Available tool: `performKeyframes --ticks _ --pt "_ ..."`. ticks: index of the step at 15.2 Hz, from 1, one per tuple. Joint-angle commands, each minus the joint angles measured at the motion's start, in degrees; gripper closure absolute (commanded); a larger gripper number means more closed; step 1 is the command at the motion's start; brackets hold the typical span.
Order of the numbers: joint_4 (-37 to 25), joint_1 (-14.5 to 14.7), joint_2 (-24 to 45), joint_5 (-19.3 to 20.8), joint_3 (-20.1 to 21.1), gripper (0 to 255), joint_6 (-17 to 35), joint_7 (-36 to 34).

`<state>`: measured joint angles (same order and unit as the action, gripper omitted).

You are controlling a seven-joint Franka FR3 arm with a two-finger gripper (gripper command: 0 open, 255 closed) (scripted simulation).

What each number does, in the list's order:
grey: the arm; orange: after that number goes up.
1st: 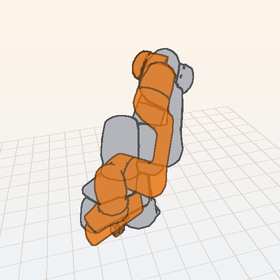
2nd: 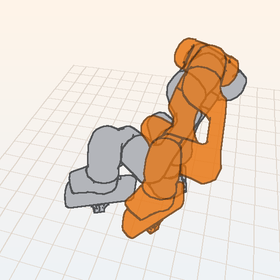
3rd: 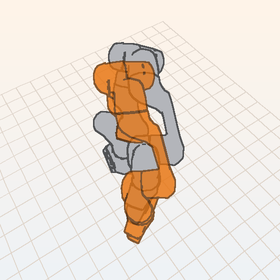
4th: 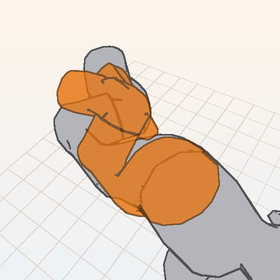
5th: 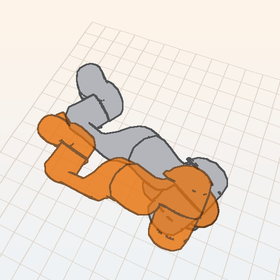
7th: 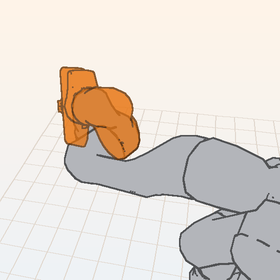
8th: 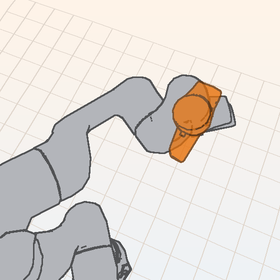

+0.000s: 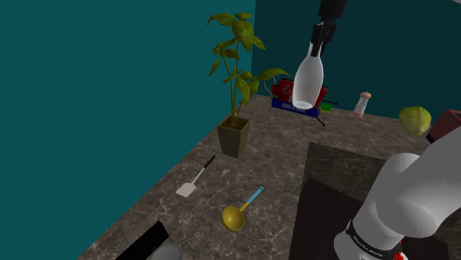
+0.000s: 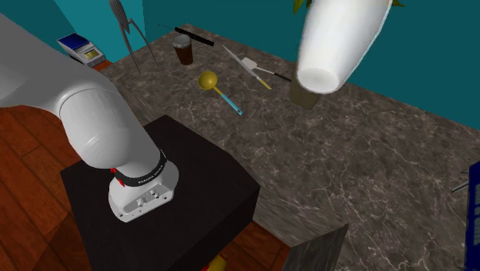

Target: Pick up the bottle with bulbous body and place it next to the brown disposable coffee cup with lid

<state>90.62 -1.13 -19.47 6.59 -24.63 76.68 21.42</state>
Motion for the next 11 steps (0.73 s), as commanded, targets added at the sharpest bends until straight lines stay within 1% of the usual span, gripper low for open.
performKeyframes --ticks 1,5,11 --pt "2.33 0.5 -2.37 0.31 2.68 255 -0.12 -3.39" --pt "6.29 1.47 -6.25 -0.06 7.87 255 -0.42 -9.77" --pt "10.11 2.98 -9.92 -2.1 15.23 255 -0.88 -18.85"
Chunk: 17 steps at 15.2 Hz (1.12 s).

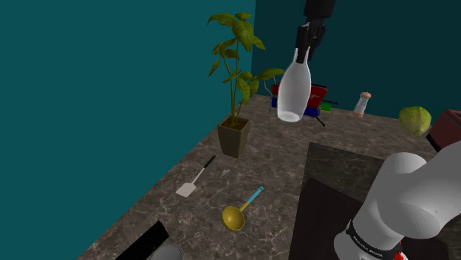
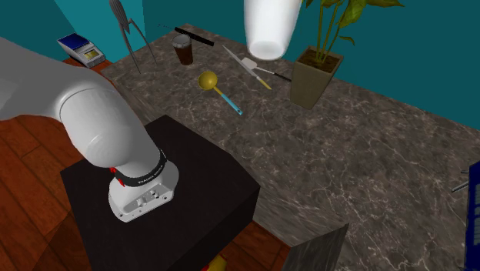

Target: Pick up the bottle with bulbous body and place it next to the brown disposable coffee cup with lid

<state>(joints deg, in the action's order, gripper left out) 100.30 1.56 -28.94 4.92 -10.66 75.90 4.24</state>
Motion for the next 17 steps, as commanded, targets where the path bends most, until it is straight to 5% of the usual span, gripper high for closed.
performKeyframes --ticks 1,17 --pt "0.84 0.55 -0.84 -0.87 2.46 255 -0.16 -3.16" --pt "-1.3 5.09 1.43 -8.55 21.27 255 -0.11 -26.72"
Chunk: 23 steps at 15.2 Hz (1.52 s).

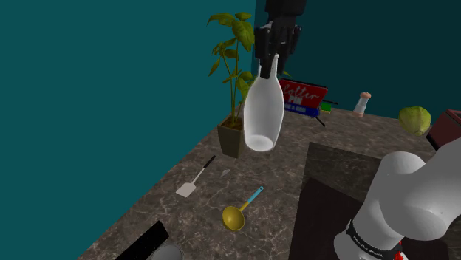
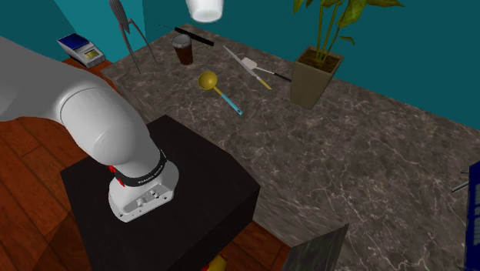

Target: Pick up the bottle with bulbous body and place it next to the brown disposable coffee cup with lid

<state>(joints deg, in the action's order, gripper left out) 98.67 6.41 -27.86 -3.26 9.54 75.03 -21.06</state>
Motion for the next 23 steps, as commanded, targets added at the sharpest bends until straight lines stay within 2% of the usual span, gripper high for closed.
performKeyframes --ticks 1,9,15,23 --pt "-0.35 0.5 1.02 -0.71 2.27 255 0.81 -2.92" --pt "-8.42 2.59 8.96 -1.58 12.32 255 1.08 -15.46" --pt "-18.95 4.94 19.39 1.77 21.45 255 0.31 -26.75" --pt "-7.98 5.01 14.99 -0.27 20.07 255 7.41 -25.29"
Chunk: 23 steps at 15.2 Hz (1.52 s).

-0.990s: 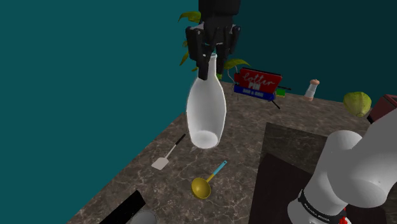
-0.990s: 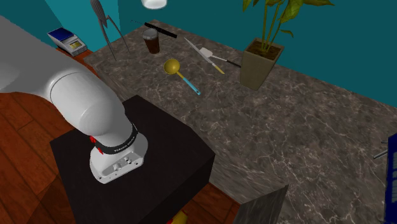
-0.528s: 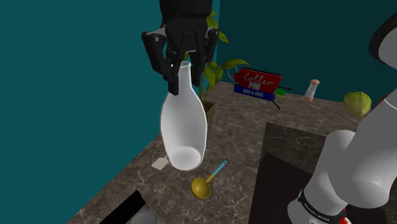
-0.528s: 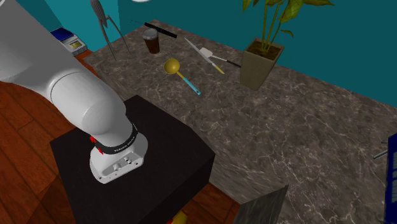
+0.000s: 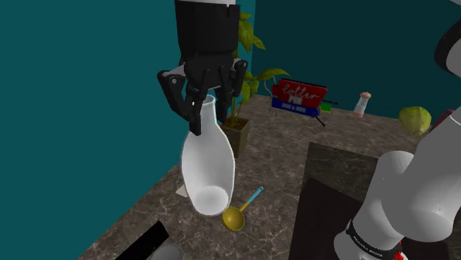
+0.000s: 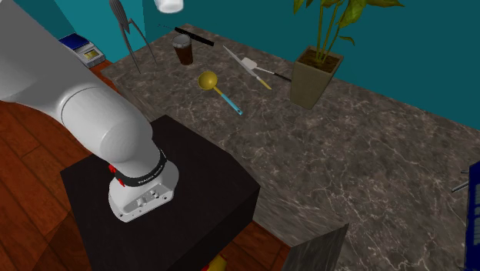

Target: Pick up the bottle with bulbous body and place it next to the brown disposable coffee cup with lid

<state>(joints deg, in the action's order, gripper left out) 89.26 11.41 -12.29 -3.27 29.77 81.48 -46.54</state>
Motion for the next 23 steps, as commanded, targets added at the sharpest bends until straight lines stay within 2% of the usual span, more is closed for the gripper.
performKeyframes --ticks 1,23 --pt "2.66 0.04 -1.02 -0.45 -0.26 255 1.8 0.32" --pt "24.72 1.0 -6.3 -2.96 -0.57 255 19.07 1.75"
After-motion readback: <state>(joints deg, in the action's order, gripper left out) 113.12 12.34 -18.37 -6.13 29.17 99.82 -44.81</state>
